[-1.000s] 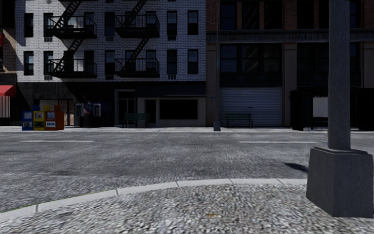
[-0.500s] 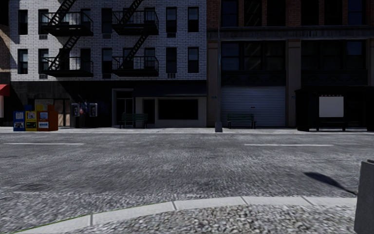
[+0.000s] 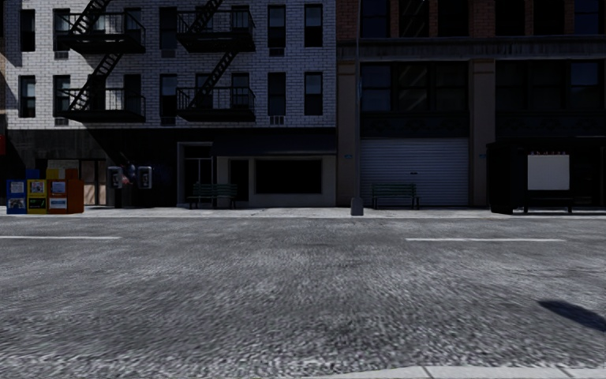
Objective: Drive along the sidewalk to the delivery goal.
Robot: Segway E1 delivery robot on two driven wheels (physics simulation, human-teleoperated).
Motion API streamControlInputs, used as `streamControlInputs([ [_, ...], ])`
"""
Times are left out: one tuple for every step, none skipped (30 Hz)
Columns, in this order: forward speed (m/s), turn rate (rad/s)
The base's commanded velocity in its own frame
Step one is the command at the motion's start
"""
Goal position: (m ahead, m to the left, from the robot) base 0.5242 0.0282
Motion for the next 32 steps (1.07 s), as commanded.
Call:
streamControlInputs([
  [0.61, 0.0],
  [0.61, 0.0],
  [0.0, 0.0],
  [0.0, 0.0],
  [0.0, 0.0],
  [0.0, 0.0],
  [0.0, 0.0],
  [0.0, 0.0],
  [0.0, 0.0],
  [0.0, 0.0],
  [0.0, 0.0],
  [0.0, 0.0],
  [0.0, 0.0],
  [0.0, 0.0],
  [0.0, 0.0],
  [0.0, 0.0],
  [0.0, 0.0],
  [0.0, 0.0],
  [0.0, 0.0],
  [0.0, 0.0],
  [0.0, 0.0],
  [0.0, 0.0],
  [0.0, 0.0],
  [0.0, 0.0],
  [0.0, 0.0],
  [0.0, 0.0],
  [0.0, 0.0],
  [0.0, 0.0],
  [0.0, 0.0],
  [0.0, 0.0],
  [0.0, 0.0],
  [0.0, 0.0],
])
